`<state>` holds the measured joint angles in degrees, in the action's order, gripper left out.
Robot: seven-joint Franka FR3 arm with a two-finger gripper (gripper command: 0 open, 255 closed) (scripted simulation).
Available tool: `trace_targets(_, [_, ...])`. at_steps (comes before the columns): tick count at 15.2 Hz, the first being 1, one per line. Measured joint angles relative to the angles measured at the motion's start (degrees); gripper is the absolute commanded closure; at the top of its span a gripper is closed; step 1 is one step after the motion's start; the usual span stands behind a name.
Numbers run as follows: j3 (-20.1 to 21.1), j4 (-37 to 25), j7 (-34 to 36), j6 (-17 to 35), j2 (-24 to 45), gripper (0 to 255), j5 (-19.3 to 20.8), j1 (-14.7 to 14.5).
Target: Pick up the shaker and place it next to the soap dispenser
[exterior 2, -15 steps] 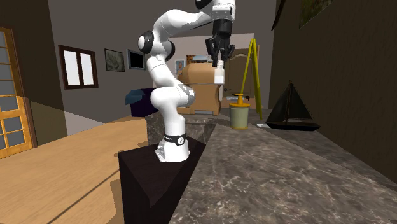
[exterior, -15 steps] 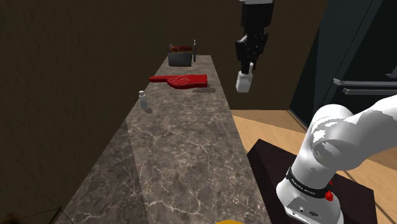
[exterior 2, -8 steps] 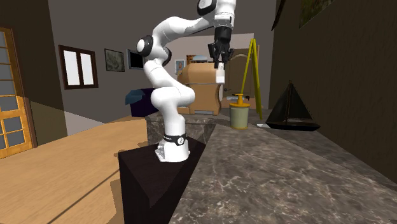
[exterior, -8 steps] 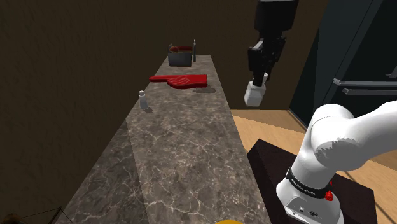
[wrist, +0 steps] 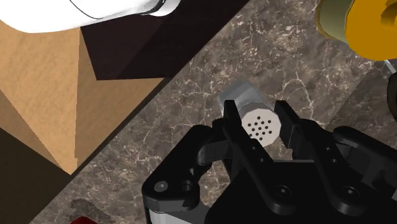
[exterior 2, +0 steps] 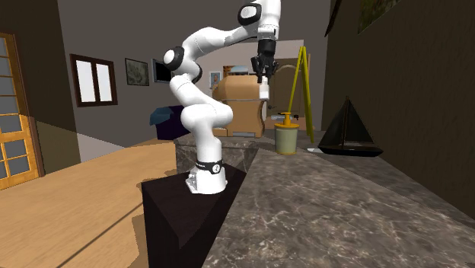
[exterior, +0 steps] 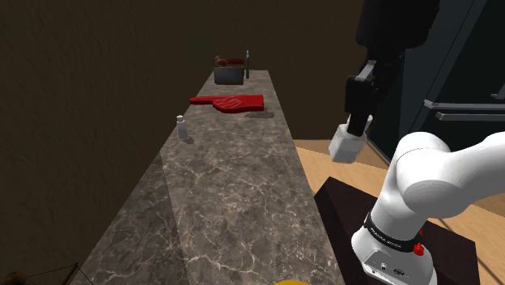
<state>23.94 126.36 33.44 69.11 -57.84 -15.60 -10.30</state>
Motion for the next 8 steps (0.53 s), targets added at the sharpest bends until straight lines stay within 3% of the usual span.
trace_targets(8, [9.8,-6.5,10.8,-3.1,0.1,255,-9.5,-0.1])
